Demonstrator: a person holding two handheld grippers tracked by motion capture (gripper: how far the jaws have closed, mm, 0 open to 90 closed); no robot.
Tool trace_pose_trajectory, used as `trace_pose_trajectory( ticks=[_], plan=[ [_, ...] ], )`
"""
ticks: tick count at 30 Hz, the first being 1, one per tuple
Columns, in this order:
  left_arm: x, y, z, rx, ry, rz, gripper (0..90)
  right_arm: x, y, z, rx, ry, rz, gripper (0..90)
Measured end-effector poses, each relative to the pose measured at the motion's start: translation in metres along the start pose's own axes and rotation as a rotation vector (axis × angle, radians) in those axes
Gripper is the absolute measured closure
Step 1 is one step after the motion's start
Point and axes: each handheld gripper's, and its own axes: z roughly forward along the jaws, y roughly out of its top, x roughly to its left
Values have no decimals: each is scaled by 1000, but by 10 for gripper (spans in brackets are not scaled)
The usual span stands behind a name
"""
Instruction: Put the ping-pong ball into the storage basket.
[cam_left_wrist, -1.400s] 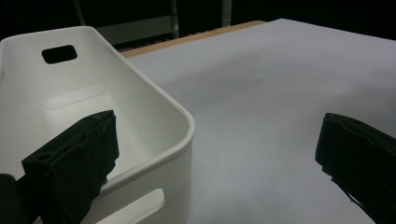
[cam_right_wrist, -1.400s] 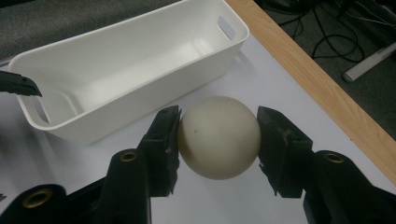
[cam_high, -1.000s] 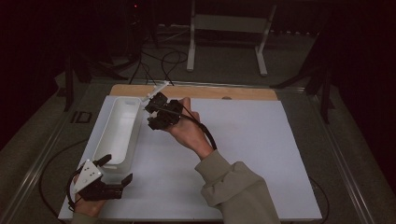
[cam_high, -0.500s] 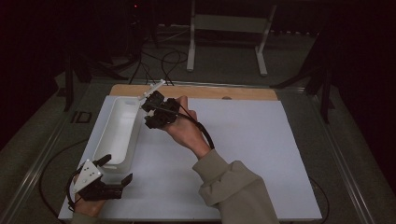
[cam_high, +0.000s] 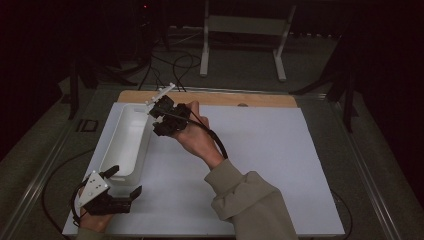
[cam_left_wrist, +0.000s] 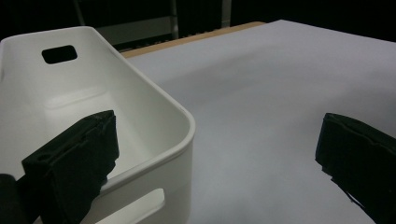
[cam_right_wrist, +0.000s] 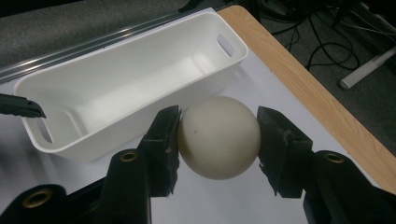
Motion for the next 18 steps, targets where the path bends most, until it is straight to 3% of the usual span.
trace_pose_trajectory(
  ticks=[18],
  plan=[
    [0, 0, 0, 1, 0, 3, 1, 2, 8, 5, 0, -10, -5, 505]
  ],
)
